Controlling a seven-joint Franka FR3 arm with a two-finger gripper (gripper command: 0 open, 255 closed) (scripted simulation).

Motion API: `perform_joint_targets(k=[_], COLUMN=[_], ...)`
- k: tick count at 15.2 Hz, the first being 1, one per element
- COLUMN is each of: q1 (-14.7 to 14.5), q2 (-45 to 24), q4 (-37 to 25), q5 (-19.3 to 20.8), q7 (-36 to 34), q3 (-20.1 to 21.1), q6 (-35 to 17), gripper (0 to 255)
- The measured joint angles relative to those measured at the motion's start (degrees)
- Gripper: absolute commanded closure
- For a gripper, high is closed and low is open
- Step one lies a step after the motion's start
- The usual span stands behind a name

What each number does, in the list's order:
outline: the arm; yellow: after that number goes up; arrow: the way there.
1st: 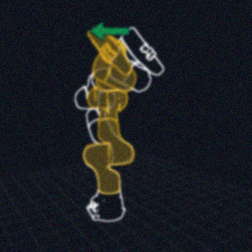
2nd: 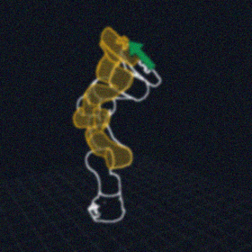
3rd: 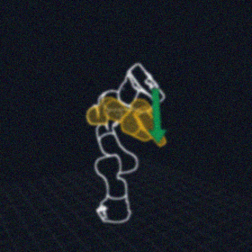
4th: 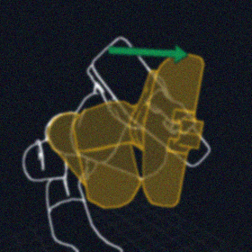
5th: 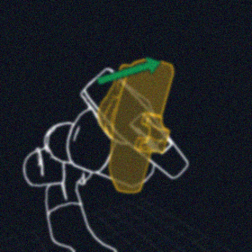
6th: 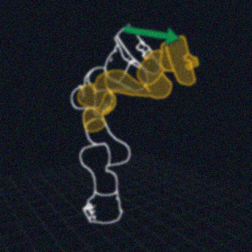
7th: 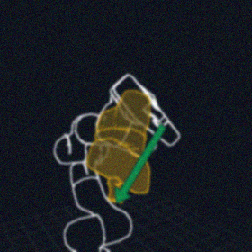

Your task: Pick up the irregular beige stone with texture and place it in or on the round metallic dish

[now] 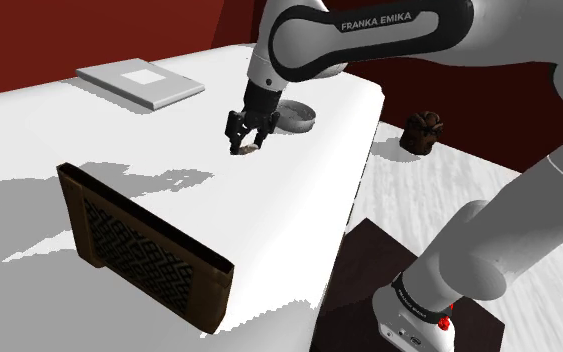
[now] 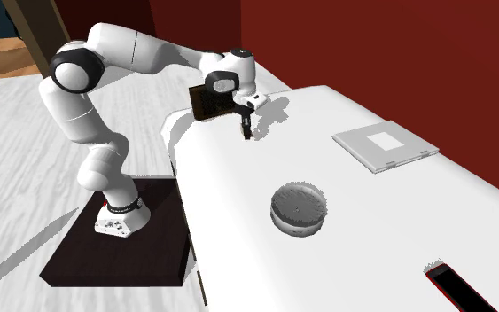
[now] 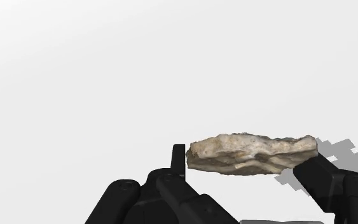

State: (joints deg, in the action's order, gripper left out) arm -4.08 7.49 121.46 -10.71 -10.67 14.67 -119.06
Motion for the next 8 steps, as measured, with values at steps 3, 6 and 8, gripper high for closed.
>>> perform_joint_targets(k=[3,6,8], q1=[0.1,0.0,0.2], q2=[0.5,1.1,1.3], q4=[-1.6,-3.5,-4.8], q5=[0.1,0.1,0.2], q7=[-0.1,-0.6,-0.6], q3=[-0.2,-0.1,-0.3], q6=[2.0,4.5,6.0], gripper=[255,255,255])
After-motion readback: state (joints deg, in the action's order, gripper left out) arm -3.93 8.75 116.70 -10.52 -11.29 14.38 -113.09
